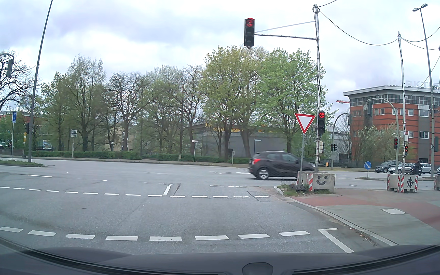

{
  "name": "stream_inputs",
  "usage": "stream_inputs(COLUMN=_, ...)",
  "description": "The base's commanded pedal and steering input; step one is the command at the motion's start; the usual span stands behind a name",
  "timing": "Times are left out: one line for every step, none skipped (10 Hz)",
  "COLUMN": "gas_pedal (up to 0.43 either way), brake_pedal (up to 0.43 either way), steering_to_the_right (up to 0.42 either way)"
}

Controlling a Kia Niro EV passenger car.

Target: Follow the waypoints while adhering to traffic rules and regulations

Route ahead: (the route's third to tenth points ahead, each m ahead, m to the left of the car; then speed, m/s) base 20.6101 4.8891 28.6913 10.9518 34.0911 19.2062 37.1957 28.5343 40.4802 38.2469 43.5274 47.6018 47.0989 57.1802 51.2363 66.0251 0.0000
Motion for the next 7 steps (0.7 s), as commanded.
stream_inputs(gas_pedal=0.0, brake_pedal=0.244, steering_to_the_right=-0.008)
stream_inputs(gas_pedal=0.0, brake_pedal=0.244, steering_to_the_right=-0.008)
stream_inputs(gas_pedal=0.0, brake_pedal=0.244, steering_to_the_right=-0.009)
stream_inputs(gas_pedal=0.0, brake_pedal=0.244, steering_to_the_right=-0.008)
stream_inputs(gas_pedal=0.0, brake_pedal=0.226, steering_to_the_right=-0.008)
stream_inputs(gas_pedal=0.0, brake_pedal=0.006, steering_to_the_right=-0.008)
stream_inputs(gas_pedal=0.0, brake_pedal=0.006, steering_to_the_right=-0.009)
